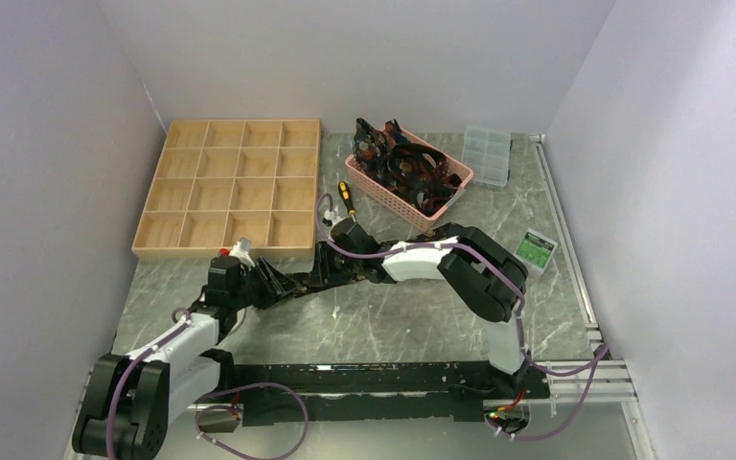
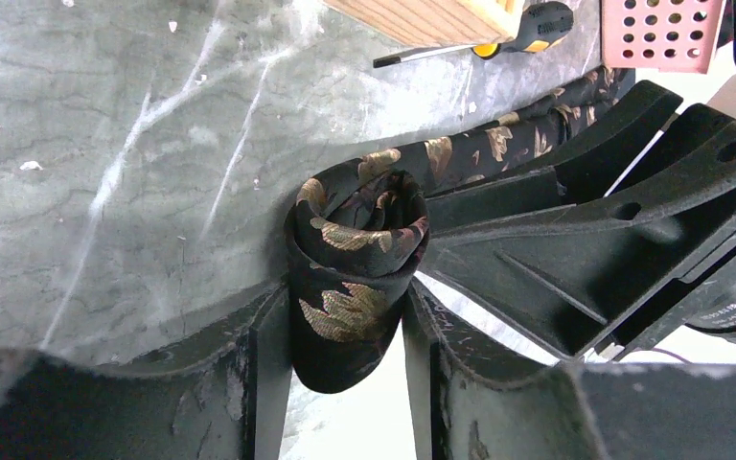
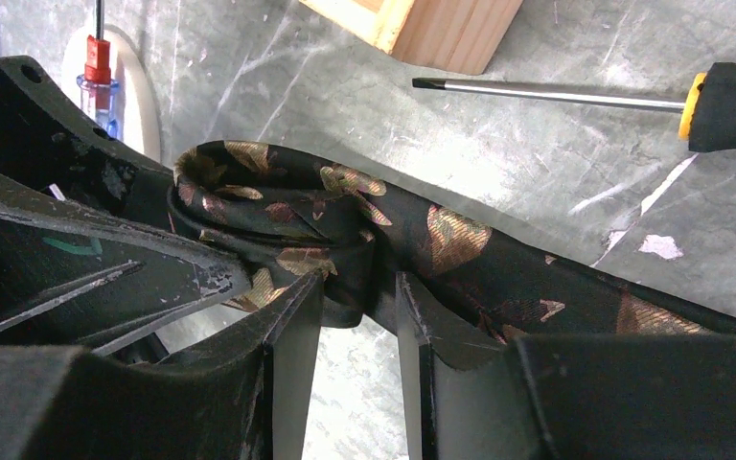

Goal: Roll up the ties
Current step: Roll the tie at the center of the board.

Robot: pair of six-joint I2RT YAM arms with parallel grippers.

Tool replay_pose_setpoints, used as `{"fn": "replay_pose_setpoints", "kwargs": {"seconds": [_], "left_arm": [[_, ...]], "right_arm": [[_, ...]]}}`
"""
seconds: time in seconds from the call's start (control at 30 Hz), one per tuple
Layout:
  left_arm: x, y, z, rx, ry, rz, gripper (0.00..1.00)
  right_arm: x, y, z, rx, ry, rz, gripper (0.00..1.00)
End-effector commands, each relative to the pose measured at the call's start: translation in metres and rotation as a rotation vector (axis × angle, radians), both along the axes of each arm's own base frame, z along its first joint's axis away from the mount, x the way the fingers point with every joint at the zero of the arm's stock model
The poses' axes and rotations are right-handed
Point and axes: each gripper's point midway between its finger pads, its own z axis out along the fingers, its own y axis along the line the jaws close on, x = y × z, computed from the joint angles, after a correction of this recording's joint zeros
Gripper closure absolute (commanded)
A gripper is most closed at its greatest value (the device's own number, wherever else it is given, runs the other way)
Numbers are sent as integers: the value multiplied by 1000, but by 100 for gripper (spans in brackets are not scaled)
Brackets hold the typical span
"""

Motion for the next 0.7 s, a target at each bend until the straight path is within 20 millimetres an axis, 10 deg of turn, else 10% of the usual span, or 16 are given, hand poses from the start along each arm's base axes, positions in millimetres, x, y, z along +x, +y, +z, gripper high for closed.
{"fn": "replay_pose_setpoints", "kwargs": {"seconds": [0.0, 0.27, 0.67], "left_arm": [[6, -6, 14, -8, -75, -58, 57], [7, 3, 9, 70, -11, -53, 96], [4, 46, 8, 388, 221, 94, 97]], "right_arm": [[2, -8, -9, -29, 2, -18, 62], [3, -5, 7, 0, -9, -14, 59], [-13, -90, 61, -46, -190, -166, 41]]}}
